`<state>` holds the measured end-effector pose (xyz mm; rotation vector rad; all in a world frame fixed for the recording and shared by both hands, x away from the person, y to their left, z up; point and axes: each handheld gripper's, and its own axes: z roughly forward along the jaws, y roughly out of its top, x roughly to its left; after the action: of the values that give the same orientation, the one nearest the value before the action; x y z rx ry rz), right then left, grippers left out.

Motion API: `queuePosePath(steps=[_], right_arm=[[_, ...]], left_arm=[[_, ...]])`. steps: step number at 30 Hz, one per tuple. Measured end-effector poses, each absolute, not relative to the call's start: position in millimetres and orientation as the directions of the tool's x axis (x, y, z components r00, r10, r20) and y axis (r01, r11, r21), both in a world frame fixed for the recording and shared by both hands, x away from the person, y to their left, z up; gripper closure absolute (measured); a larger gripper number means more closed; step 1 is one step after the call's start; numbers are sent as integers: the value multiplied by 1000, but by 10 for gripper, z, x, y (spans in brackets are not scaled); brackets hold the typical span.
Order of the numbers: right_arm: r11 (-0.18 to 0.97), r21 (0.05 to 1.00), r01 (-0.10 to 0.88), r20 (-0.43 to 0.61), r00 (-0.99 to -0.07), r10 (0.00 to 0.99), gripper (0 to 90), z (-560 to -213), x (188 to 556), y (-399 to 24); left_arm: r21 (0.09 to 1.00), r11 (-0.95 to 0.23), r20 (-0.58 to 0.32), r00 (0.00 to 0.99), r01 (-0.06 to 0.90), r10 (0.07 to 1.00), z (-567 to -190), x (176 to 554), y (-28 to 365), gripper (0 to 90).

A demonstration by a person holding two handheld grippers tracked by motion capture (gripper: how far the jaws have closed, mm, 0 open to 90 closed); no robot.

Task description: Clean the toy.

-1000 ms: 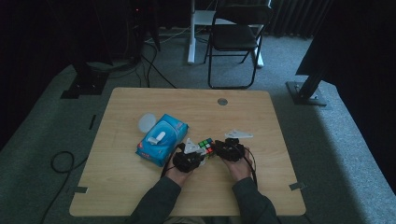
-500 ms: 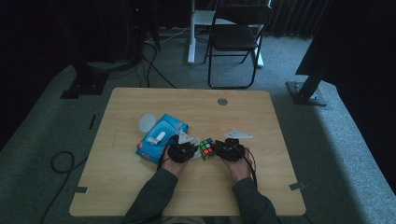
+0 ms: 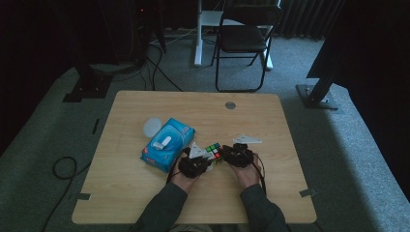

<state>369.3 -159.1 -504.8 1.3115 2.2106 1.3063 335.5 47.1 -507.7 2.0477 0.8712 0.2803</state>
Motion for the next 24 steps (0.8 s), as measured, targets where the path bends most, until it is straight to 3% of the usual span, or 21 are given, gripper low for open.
queuePosePath(steps=[8, 18, 24], right_arm=[[200, 797, 570, 193, -554, 810, 674, -5036, 3691, -1599], [132, 815, 564, 184, -469, 864, 690, -5030, 3691, -1733], [199, 770, 607, 159, -484, 861, 692, -5090, 3707, -1715]], left_arm=[[787, -397, -103, 736, 472, 669, -5109, 3314, 434, 841], [784, -391, -91, 712, 482, 696, -5120, 3366, 453, 839], [785, -385, -90, 705, 486, 704, -5119, 3370, 483, 837]])
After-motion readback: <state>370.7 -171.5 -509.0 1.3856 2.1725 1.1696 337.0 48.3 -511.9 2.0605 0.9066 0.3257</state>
